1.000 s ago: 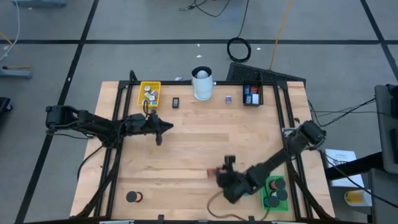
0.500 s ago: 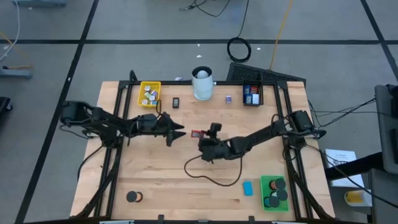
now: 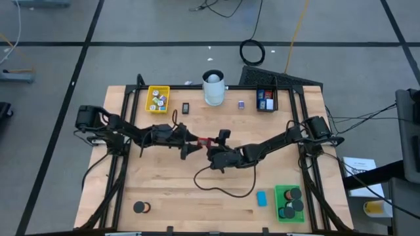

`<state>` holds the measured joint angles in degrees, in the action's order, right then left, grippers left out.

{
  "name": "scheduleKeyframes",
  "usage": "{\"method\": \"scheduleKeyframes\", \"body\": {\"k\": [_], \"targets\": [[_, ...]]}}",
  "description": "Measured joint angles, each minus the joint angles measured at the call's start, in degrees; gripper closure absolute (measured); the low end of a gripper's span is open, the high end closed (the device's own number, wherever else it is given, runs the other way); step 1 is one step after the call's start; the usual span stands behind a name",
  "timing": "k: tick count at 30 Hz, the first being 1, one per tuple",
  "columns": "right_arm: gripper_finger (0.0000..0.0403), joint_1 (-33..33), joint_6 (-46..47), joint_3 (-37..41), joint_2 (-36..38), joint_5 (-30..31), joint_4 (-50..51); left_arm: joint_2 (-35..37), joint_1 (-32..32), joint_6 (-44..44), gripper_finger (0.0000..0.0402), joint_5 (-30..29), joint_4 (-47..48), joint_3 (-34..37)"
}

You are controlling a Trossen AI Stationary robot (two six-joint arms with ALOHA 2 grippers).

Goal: Pick & Place Office items
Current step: Put the red timer into the black bin

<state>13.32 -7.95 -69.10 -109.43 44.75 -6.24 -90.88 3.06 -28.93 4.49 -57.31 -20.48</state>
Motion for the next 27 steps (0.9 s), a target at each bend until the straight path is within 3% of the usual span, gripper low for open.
{"method": "scheduleKeyframes", "body": {"k": [5, 13, 19, 27], "targets": [[0.0249, 0.5, -0.4, 0.0, 0.0, 0.0, 0.7, -0.8, -0.4, 0.9, 0.0179, 0.0, 0.1, -0.5], [0.0241, 1.1, -1.2, 0.0, 0.0, 0.0, 1.2, -0.8, -0.7, 3.6, 0.0331, -0.5, 0.0, -0.5], [0.0212, 1.7, -0.2, 0.0, 0.2, -0.9, 0.5, -0.8, -1.0, 6.6, 0.0334, 0.0, 0.1, -0.4], [0.0150, 3.4, 4.2, 0.0, 2.7, 7.3, 4.7, -0.8, -1.0, 7.0, 0.0336, -1.5, 0.2, -0.5]]}}
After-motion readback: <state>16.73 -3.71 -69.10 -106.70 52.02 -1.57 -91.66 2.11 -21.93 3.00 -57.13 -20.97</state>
